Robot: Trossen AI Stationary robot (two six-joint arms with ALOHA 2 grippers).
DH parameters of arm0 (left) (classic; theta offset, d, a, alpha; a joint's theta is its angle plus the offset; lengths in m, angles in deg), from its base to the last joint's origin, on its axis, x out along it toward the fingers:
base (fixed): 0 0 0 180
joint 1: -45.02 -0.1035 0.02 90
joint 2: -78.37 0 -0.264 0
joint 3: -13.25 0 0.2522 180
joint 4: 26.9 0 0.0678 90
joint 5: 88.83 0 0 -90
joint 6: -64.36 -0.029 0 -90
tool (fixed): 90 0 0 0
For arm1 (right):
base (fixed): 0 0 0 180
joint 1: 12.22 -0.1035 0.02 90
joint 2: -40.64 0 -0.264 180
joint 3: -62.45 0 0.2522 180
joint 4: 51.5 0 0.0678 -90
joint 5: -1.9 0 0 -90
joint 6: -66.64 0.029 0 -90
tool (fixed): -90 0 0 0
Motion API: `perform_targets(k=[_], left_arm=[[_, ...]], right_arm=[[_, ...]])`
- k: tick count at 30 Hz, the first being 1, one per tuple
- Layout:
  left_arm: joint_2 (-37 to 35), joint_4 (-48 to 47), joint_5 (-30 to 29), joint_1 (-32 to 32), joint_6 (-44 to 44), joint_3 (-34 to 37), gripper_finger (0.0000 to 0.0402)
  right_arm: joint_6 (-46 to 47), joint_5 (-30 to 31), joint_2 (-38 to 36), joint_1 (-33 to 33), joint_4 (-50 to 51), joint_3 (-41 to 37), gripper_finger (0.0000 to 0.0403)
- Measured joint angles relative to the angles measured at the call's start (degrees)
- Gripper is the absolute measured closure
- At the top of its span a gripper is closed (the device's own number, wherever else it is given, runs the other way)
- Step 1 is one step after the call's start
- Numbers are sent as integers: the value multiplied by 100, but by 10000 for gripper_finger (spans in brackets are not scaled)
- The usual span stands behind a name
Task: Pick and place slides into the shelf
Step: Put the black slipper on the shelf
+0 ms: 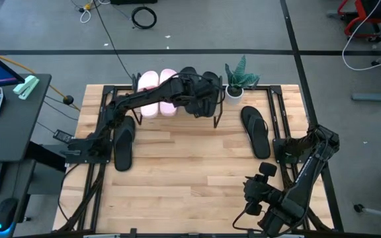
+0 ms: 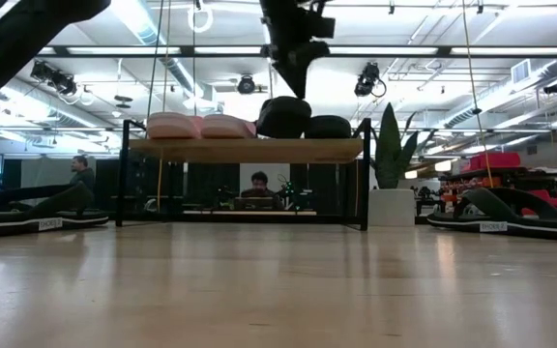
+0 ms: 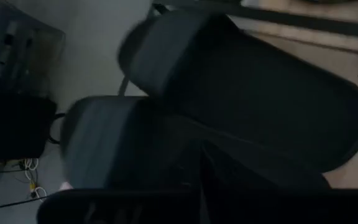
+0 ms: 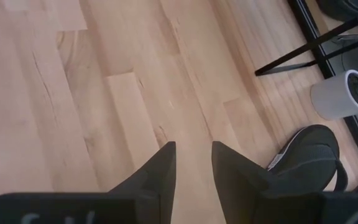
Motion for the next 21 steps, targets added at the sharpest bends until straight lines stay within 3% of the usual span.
perform_targets(k=[13, 21], left_arm=[[524, -347, -235, -40, 231, -13, 398], [512, -1372, -214, -66, 801, -20, 397]], right_arm=[[16, -4, 0, -11, -12, 0, 294], [122, -7, 0, -13, -59, 0, 294]])
